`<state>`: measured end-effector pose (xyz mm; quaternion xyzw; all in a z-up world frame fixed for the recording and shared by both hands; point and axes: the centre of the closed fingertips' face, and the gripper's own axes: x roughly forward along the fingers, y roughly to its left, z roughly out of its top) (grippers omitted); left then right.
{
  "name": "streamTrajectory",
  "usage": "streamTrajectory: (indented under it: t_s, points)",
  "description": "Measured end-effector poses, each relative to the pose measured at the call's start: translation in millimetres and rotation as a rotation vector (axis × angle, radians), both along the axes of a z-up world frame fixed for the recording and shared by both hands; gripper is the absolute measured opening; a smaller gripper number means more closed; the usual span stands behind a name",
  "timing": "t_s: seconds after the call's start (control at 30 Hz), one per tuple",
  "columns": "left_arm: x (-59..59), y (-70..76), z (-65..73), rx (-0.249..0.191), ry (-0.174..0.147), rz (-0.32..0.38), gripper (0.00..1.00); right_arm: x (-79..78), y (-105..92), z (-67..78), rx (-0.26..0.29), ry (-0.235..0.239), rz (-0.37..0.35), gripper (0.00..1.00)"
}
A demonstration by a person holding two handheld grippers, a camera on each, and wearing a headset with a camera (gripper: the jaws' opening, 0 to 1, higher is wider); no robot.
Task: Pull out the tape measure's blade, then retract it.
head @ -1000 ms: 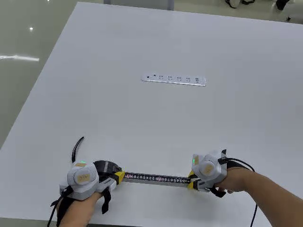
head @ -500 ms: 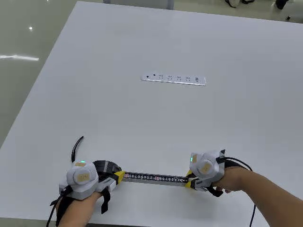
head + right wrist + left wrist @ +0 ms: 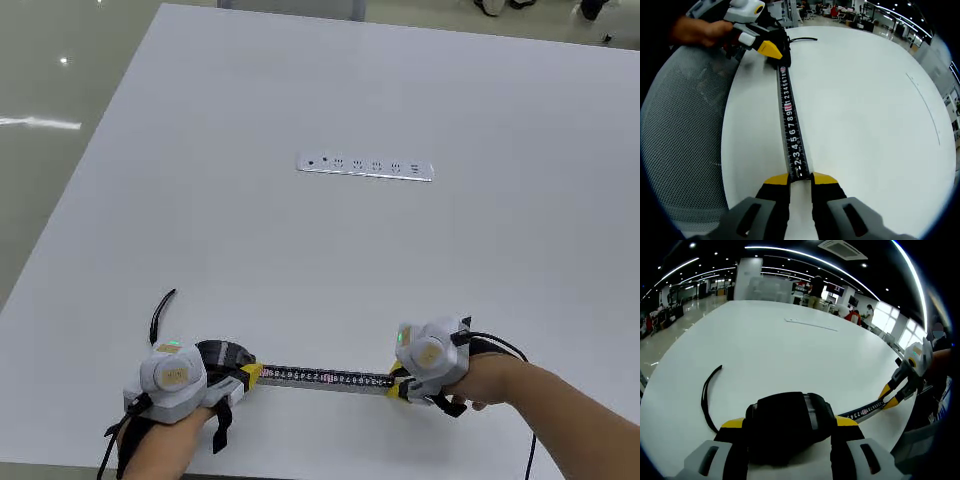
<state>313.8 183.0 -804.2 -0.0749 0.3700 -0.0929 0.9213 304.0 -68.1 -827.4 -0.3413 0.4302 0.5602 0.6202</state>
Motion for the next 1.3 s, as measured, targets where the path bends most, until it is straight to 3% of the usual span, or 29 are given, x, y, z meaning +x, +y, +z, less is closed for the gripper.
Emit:
streamTrajectory:
  t_s: [0.53,1.03,1.3]
  points:
    - [-0.4,-0.5,-0.5,0.004,0.002,-0.006,0.63,0.0,5.7,-0.9,-0.009,0.003,-0.001,0.14]
    - [-0.9,-1.6,0.2,0.01,0.002,-0.014,0.63,-2.4,16.2,-0.9,-0.007,-0.024,0.066,0.14]
    - [-0.8,-1.4,-0.1,0.01,0.003,-0.015,0.63,-2.2,21.9,-0.3,0.005,-0.008,0.035,0.14]
